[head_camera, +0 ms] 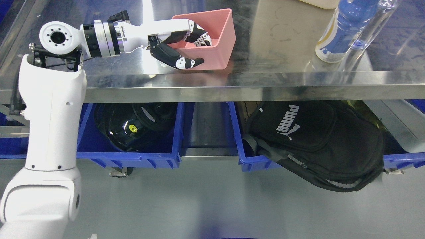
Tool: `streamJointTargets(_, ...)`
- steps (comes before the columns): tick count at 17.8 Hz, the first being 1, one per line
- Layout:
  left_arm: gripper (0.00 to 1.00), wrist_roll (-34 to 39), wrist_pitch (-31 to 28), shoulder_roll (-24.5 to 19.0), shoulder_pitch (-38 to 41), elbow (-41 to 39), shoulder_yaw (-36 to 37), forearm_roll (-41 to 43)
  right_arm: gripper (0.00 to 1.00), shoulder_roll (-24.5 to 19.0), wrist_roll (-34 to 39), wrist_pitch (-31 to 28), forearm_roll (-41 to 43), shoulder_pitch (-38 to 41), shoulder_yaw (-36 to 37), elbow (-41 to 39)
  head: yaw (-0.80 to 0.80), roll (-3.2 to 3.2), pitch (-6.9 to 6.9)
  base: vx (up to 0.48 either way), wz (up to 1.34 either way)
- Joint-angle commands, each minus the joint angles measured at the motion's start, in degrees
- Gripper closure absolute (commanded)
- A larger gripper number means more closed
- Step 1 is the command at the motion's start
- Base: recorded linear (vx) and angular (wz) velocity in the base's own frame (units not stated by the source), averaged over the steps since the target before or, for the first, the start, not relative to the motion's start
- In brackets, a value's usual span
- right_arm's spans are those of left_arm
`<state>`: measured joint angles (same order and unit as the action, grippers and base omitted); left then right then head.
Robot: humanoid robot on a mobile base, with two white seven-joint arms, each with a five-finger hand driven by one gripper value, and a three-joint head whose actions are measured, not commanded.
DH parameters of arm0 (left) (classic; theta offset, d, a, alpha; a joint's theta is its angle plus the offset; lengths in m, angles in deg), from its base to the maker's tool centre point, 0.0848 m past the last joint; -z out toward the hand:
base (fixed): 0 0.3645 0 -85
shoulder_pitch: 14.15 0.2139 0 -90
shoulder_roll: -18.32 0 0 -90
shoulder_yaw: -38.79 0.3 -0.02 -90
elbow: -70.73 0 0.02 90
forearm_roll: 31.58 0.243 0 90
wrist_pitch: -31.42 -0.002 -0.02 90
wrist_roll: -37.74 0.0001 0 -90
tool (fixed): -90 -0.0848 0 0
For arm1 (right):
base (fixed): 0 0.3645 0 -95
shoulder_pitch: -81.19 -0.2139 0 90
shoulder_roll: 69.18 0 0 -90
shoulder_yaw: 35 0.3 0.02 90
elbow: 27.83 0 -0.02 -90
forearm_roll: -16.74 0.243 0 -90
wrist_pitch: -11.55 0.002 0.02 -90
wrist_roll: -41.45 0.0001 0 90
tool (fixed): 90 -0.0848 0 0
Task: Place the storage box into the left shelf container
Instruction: 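Lift the pink box off the table with the left hand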
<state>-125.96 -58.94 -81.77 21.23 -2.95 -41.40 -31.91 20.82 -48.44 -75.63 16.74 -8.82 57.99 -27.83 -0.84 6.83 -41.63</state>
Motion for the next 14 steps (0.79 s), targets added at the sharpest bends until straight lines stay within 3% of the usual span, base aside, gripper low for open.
streamJointTargets(1,1.00,1.5,-0.3,9.1,2.9,0.3,-18.7,-13.2,0.00,1.0,-0.3,0.1,1.2,-0.3,0.0,-1.0,0.00,0.00,0.00,0.000,0.07)
streamJointTargets(10,1.00,10.3,0.2,9.1,7.6,-7.7,-16.8,-31.9,0.00,1.0,-0.2,0.0,1.2,-0.3,0.0,-1.0,0.00,0.00,0.00,0.000,-0.03)
streamJointTargets(12,0.99,17.0,4.9,9.1,12.1,-13.1,-12.1,-32.4,0.00,1.0,-0.3,0.0,1.2,-0.3,0.0,-1.0,0.00,0.00,0.00,0.000,0.00)
streamJointTargets(14,0.99,26.5,14.3,9.1,18.1,-17.1,-4.7,-32.3,0.00,1.0,-0.3,0.1,1.2,-0.3,0.0,-1.0,0.00,0.00,0.00,0.000,0.00)
